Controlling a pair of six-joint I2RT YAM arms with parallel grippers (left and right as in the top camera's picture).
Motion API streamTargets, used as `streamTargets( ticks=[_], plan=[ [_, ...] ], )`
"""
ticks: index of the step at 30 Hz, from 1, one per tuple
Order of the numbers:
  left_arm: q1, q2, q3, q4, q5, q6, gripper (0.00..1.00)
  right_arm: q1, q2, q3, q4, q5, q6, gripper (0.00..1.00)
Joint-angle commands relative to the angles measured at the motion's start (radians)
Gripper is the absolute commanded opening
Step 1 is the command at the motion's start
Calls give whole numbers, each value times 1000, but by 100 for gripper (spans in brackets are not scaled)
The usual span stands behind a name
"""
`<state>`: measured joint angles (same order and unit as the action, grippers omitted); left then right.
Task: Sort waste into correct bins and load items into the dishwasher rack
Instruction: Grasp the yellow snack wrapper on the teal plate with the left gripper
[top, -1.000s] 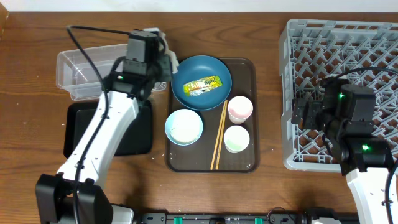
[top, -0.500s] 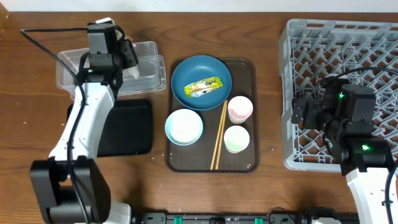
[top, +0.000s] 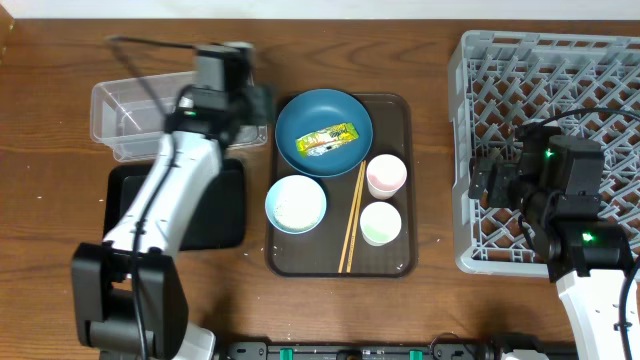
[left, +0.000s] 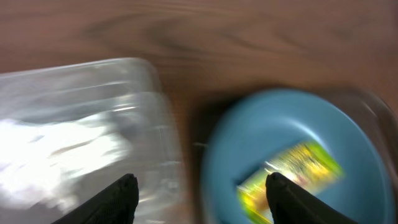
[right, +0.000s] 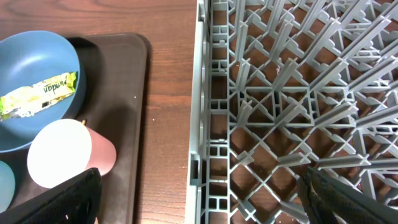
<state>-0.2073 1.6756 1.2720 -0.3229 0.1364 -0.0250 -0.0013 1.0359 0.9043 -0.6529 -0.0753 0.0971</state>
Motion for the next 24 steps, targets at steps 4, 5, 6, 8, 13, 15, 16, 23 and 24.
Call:
streamTargets(
  ticks=[4, 5, 6, 8, 13, 15, 16, 23, 24],
  plan=[
    [-132, 64, 0, -19, 36, 314, 73, 15, -3, 24, 2, -4, -12, 99],
    [-146, 84, 0, -18, 36, 334, 73, 15, -3, 24, 2, -4, -12, 99],
    [-158, 106, 0, -16, 36, 351, 74, 15, -3, 24, 2, -4, -12, 99],
    [-175, 146, 0, -12, 36, 368, 77, 15, -3, 24, 2, -4, -12, 99],
    [-189, 255, 0, 26, 35, 398, 80, 15, -3, 24, 2, -4, -12, 99],
    [-189, 291, 0, 42, 35, 398, 80, 15, -3, 24, 2, -4, -12, 99],
    [-189, 306, 0, 48, 35, 398, 80, 15, -3, 24, 1, -4, -12, 99],
    [-189, 364, 0, 55, 35, 398, 73, 15, -3, 24, 2, -4, -12, 99],
    [-189, 364, 0, 55, 35, 398, 67, 15, -3, 24, 2, -4, -12, 99]
  ],
)
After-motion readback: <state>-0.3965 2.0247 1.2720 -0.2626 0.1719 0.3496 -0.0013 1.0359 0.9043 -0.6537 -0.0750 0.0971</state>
